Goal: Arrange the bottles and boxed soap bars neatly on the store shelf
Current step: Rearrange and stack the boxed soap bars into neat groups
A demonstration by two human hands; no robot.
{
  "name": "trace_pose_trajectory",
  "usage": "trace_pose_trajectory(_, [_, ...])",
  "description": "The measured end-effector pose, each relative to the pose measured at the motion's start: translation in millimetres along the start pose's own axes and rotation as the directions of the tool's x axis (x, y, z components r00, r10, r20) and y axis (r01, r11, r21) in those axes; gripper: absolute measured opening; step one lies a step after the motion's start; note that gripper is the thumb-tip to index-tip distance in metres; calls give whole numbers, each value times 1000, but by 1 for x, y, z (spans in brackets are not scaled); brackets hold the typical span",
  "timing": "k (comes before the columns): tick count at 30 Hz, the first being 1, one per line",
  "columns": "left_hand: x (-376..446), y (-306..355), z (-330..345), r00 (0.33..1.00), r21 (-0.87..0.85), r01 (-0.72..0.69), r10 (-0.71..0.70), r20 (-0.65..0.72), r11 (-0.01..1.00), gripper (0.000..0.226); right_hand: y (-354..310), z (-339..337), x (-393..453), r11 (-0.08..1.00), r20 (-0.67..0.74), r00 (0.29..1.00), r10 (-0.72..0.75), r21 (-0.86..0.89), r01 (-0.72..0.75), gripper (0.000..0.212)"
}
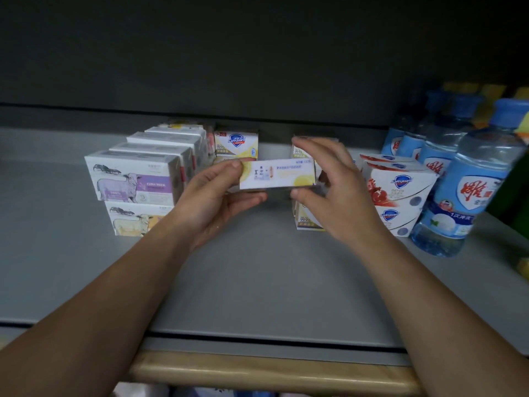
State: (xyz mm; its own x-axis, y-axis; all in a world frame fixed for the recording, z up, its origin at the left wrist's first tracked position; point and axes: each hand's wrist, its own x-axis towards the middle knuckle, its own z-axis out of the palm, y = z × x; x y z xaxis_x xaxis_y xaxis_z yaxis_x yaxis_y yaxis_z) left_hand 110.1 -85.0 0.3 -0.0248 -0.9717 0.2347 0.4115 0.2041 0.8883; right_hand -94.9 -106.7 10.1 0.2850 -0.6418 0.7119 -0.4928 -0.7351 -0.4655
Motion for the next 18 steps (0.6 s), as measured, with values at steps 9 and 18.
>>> trace_pose_trajectory(9, [-3,-7,1,998,181,-57,51,37,982,52,-2,3,-5,991,19,998,55,-123,-52,58])
trace_pose_trajectory(18, [-2,-12,1,996,207,-80,84,-14,975,30,-11,13,-3,918,16,995,-100,-385,98,47])
